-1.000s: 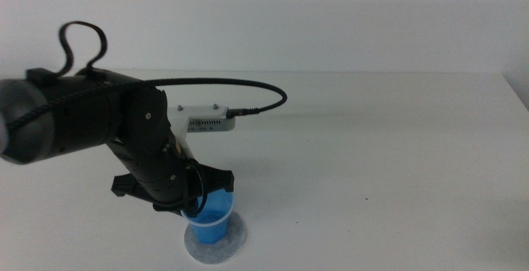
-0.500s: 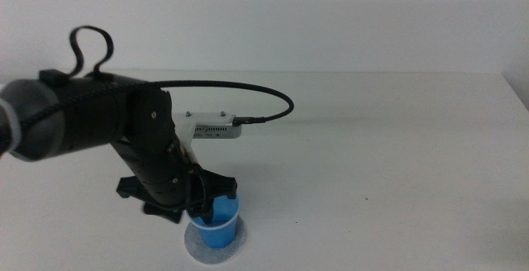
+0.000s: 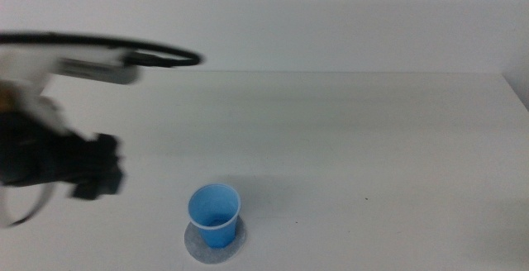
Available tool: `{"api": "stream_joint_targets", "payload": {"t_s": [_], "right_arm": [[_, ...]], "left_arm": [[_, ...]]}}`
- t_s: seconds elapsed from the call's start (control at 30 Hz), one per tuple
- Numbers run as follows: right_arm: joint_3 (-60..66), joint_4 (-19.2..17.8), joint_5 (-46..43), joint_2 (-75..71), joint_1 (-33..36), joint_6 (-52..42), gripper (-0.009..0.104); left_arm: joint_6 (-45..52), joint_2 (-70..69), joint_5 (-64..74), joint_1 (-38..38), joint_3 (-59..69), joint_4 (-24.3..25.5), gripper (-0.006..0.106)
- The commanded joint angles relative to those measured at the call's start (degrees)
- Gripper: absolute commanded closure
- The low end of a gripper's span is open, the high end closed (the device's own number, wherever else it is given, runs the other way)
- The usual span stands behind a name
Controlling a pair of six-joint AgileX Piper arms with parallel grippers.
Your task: Place an empty cup on a cup mat.
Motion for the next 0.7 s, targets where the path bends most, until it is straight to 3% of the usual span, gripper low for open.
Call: {"api": "stream_joint_targets", "payload": {"t_s": [0.0,0.23,0.3,0.5,0.67], "right_arm": [[0.2,-0.4,-0.4,-0.3,0.1,-0.2,0.002],[0.2,-0.4,-0.4,-0.3,0.1,-0.2,0.002],[0.2,-0.4,-0.4,-0.3,0.1,-0.2,0.002],[0.2,-0.4,-0.4,-0.3,0.1,-0.2,0.002],[0.2,-0.4,-0.4,-0.3,0.1,-0.2,0.002]], "left_arm": [[0.9,-6.8,1.2,0.3,1.4,4.0,0.007],[-2.8,-20.4,1.2,0.3,7.7,9.3,0.007],[-2.6,-24.1,-6.6,2.0,11.4,10.0,0.007],[13.0,-36.9,-41.0,13.5,31.4,-0.8,0.007],[13.7,-48.7,-55.6,17.5,47.4,-5.3,0.007]]}}
